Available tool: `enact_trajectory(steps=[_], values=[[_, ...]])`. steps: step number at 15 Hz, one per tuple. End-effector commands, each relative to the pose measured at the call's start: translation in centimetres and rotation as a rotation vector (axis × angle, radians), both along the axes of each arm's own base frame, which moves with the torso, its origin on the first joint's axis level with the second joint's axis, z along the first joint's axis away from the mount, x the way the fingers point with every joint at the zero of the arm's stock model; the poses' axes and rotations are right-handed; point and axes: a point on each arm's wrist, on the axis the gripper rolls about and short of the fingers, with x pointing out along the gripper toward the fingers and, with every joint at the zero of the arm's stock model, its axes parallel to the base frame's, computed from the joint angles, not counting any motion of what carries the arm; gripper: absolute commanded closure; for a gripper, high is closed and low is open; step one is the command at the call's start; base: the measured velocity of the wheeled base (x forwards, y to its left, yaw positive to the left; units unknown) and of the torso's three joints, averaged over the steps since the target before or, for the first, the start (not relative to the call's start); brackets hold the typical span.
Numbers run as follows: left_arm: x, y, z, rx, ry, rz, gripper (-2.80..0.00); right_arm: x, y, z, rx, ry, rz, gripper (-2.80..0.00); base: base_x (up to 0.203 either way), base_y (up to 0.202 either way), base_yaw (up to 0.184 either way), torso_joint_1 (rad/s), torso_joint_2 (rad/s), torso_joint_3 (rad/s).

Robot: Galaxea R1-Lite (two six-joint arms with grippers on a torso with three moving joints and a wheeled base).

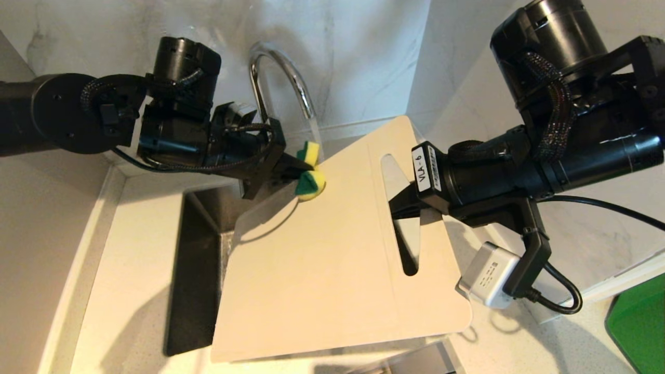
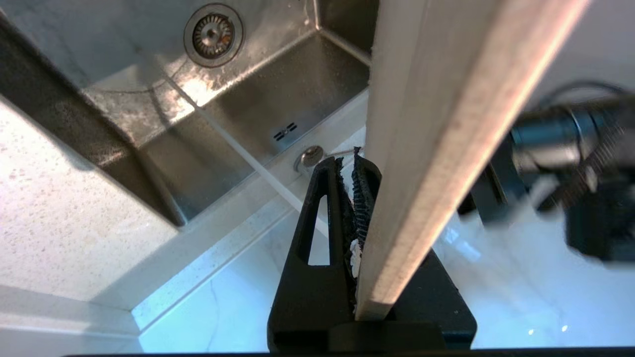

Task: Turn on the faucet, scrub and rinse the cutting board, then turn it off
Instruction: Scrub the cutting board underwater

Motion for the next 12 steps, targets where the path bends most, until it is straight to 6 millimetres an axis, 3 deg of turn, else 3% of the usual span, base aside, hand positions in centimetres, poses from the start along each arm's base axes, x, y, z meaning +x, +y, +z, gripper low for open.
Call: enact_trajectory(steps=[1, 8, 12], values=[[0.4, 1.1, -1.2, 0.028, 0.038, 0.026, 0.00, -0.2, -0.1, 0.2, 0.000, -0.012, 0.011, 0.00, 0.000, 0.000, 0.000, 0.000, 0.00, 0.000], [-0.4, 6.2, -3.8, 0.114, 0.098, 0.086, 0.00, -0.3, -0.2, 0.3, 0.002, -0.016, 0.009, 0.00, 0.000, 0.000, 0.000, 0.000, 0.00, 0.000], [0.0, 9.5, -6.7, 0.146, 0.137, 0.133, 0.00, -0.6, -0.3, 0.5, 0.006, -0.022, 0.009, 0.00, 0.000, 0.000, 0.000, 0.000, 0.00, 0.000]])
